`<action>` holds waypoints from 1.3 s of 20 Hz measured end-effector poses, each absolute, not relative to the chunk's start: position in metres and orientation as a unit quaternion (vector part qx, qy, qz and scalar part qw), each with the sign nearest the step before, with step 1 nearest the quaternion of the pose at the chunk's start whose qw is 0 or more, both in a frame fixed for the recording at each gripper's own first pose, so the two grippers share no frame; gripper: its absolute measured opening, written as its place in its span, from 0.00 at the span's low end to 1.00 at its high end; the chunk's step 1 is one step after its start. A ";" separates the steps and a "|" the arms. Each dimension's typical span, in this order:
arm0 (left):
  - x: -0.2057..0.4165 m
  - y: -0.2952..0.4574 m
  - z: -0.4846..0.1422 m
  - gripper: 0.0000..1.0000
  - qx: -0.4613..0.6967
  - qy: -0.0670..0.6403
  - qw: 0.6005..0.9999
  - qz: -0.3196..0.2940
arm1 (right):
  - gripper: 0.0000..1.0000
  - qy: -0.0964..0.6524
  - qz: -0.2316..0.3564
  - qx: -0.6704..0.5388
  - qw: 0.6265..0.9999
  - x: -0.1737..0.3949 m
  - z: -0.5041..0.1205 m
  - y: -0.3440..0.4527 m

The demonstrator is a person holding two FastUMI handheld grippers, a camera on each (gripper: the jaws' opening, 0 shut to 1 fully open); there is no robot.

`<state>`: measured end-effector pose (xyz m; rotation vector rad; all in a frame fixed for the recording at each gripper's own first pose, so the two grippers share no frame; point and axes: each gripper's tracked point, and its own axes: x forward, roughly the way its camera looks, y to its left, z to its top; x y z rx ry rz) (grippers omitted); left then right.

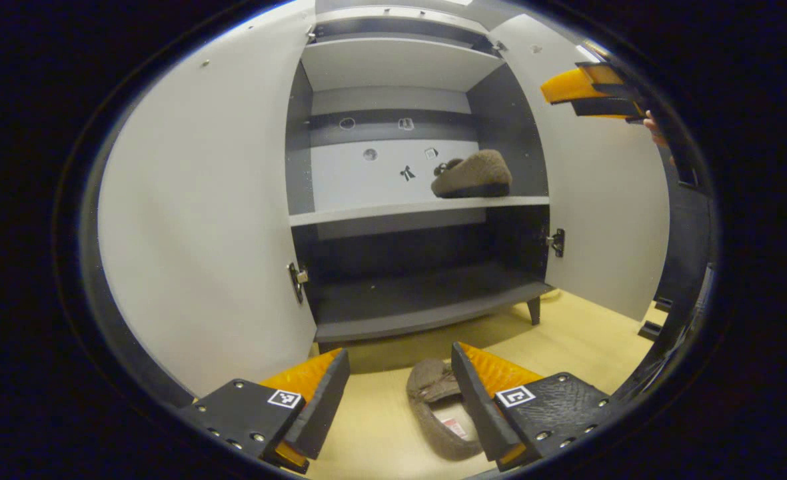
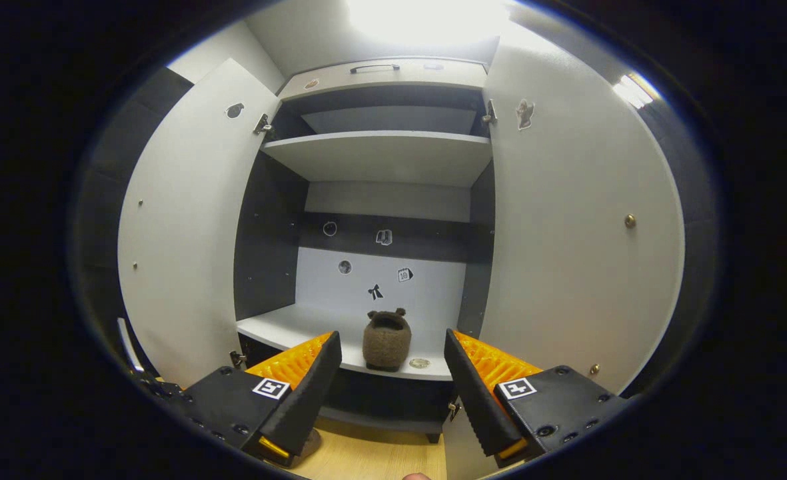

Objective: Grab one shoe with the right hand and put it into the shoe cabinet, grab the other shoe with the left hand and put it into the shoe cabinet; then close the right door with the right hand and the left door with the left hand.

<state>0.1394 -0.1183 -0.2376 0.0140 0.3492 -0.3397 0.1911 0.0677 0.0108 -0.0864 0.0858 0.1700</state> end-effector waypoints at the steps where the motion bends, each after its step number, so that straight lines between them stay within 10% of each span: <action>1: 0.137 -0.124 -0.252 0.96 0.010 0.188 0.966 -0.176 | 0.98 0.045 0.084 -0.043 0.995 0.185 0.008 0.067; 22: 0.155 -0.141 -0.377 0.89 0.020 0.341 0.918 -0.203 | 0.96 0.115 0.006 -0.032 0.993 0.111 -0.058 0.034; 26: 0.158 -0.141 -0.379 0.42 0.034 0.333 0.921 -0.201 | 0.96 0.118 0.005 -0.033 0.992 0.108 -0.059 0.034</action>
